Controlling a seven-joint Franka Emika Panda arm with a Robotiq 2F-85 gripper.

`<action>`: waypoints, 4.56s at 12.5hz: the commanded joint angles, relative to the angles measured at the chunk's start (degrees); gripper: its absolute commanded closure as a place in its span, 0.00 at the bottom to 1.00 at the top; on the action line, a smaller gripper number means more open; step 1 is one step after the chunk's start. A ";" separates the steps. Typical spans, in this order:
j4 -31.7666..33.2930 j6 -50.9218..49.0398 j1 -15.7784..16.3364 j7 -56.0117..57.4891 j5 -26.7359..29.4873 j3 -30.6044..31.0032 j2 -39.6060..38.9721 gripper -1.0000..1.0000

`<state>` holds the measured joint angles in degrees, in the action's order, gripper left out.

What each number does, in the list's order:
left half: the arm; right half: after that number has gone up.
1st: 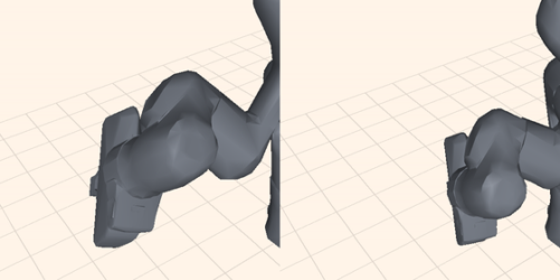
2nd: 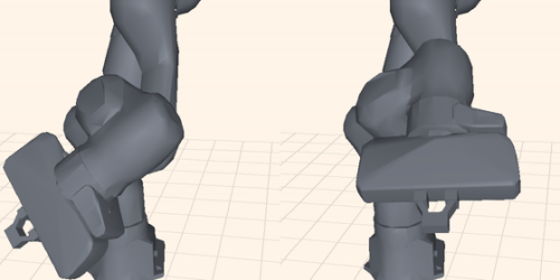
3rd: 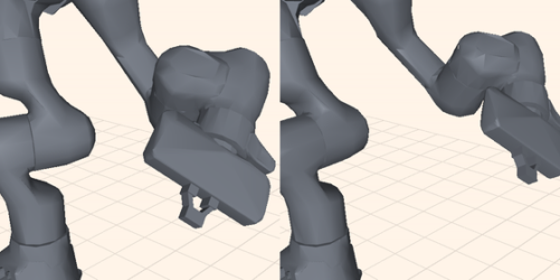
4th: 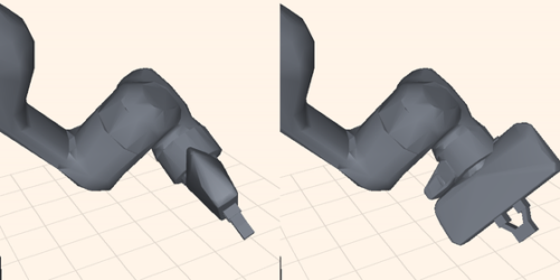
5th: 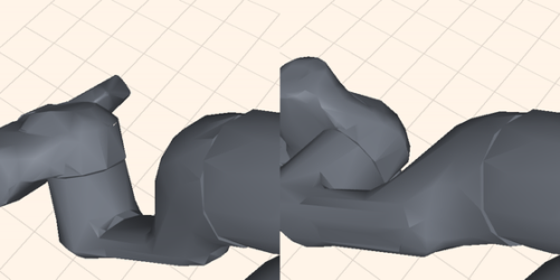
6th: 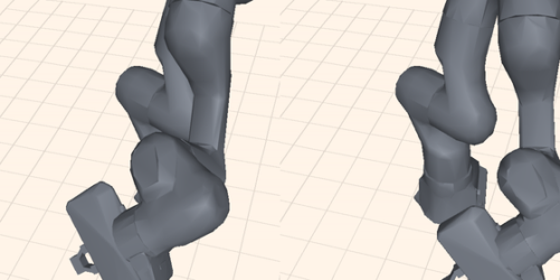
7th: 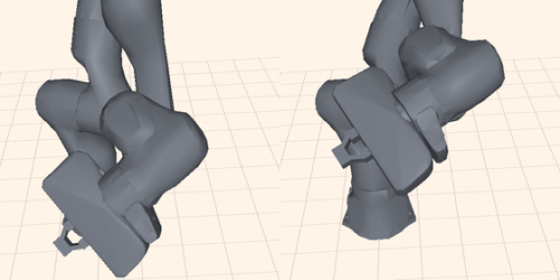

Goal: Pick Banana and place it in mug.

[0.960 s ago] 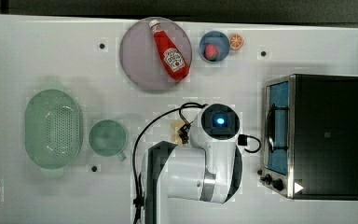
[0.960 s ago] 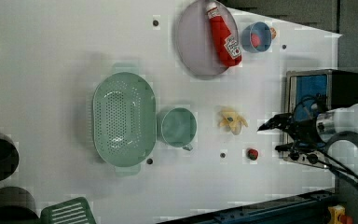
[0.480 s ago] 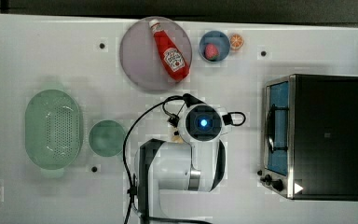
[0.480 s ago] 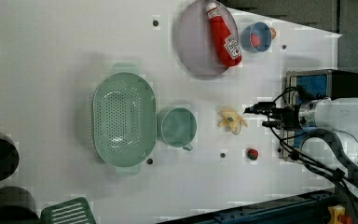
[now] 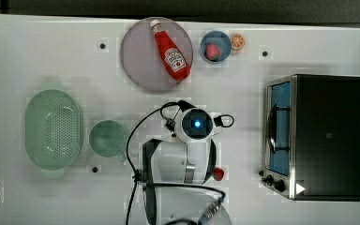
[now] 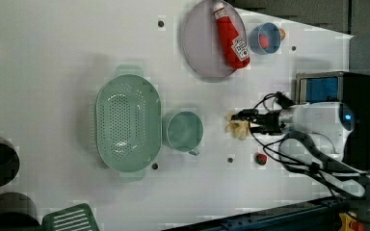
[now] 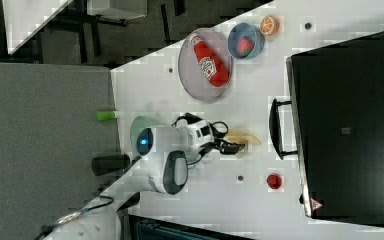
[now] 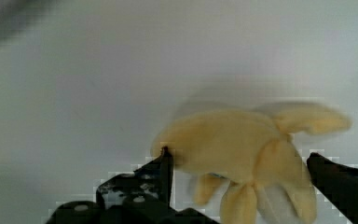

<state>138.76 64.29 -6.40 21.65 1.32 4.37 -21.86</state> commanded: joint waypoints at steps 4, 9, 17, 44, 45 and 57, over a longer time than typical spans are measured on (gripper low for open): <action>1.66 4.46 -0.17 2.92 -0.52 -1.16 1.10 0.60; 0.72 -1.70 -0.17 2.91 -0.53 -1.08 12.20 0.71; -11.72 -38.24 0.03 2.92 -0.53 -0.06 31.64 0.71; -6.73 -19.54 2.08 -33.35 -2.41 28.15 11.73 0.35; -6.72 -17.79 2.06 -33.35 -2.66 28.06 11.47 0.25; -20.24 -41.67 -0.29 -33.22 -2.65 13.83 29.42 0.00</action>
<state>119.96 25.29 -4.22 -9.99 -0.42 19.39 4.34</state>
